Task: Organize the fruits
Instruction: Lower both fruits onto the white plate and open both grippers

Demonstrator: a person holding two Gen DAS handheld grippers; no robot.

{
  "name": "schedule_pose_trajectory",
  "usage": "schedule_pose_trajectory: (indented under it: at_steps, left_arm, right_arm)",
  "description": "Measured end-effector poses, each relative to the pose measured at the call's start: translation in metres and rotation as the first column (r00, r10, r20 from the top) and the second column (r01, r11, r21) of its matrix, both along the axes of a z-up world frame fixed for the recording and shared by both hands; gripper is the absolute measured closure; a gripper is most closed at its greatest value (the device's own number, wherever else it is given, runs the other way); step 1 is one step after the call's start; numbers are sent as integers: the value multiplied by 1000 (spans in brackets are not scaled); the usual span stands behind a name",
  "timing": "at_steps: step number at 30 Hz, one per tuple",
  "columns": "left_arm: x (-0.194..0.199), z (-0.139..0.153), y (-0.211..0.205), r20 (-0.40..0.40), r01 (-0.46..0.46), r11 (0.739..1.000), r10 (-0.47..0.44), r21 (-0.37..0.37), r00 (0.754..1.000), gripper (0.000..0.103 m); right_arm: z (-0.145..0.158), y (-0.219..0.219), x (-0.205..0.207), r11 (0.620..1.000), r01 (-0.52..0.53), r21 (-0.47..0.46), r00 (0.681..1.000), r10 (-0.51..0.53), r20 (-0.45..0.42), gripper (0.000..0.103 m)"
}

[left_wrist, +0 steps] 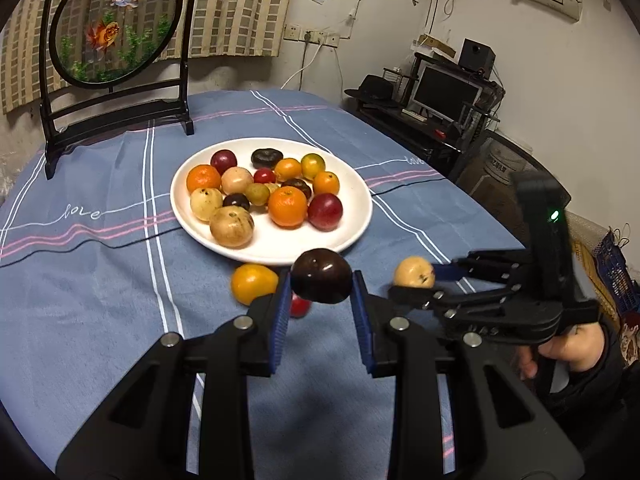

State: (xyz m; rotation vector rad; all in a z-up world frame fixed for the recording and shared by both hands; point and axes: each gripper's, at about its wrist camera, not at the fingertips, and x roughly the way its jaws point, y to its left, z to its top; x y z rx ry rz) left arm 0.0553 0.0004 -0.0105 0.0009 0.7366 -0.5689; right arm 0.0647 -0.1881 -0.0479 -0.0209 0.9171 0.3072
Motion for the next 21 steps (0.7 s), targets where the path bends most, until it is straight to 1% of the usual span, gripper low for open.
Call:
schedule_pose_trajectory:
  at_steps: [2,5,7,8,9,11,12,16,19,21]
  left_arm:
    - [9,1,-1,-18,-1,1000,1,-5,1000,73]
    - [22,7,-4,-8,-7,1000,7,4,1000,73]
    - [37,12,-7,-3,-1,1000,1,7,1000,73]
    - [45,14,-8,-6,1,1000,-1,10,1000,73]
    - [61,16,-11,-14,-5,1000,5,16,1000,73]
    - [82,15,-16,-36,-6,1000,7,19,999,72]
    - [100,13,-19,-52,-16,1000,18,27,999,72]
    - [141,0,-30,-98,-27,998,33,55,995,72]
    - [168,-12,-34,-135,-38,998,44,47,990,72]
    - [176,-18,-37,-146,-37,998,44,50,988,72]
  right_arm:
    - [9,-3,8,1000,2,-12,1000,-2,22,62]
    - [24,-6,35,1000,-1,-23,999,3,46,62]
    - [30,-8,52,1000,-12,-29,999,13,49,62]
    - [35,-6,67,999,-22,-32,999,23,48,62]
    - [38,-5,79,999,-29,-37,998,31,47,62]
    - [39,-3,99,998,-29,-53,999,32,44,62]
    - [37,-4,108,998,-26,-61,999,28,39,62]
    - [24,-13,141,998,0,-68,1000,0,-2,62]
    - [20,-15,152,998,6,-66,1000,-6,-9,62]
    - [19,-14,156,998,-2,-67,1000,1,-8,62]
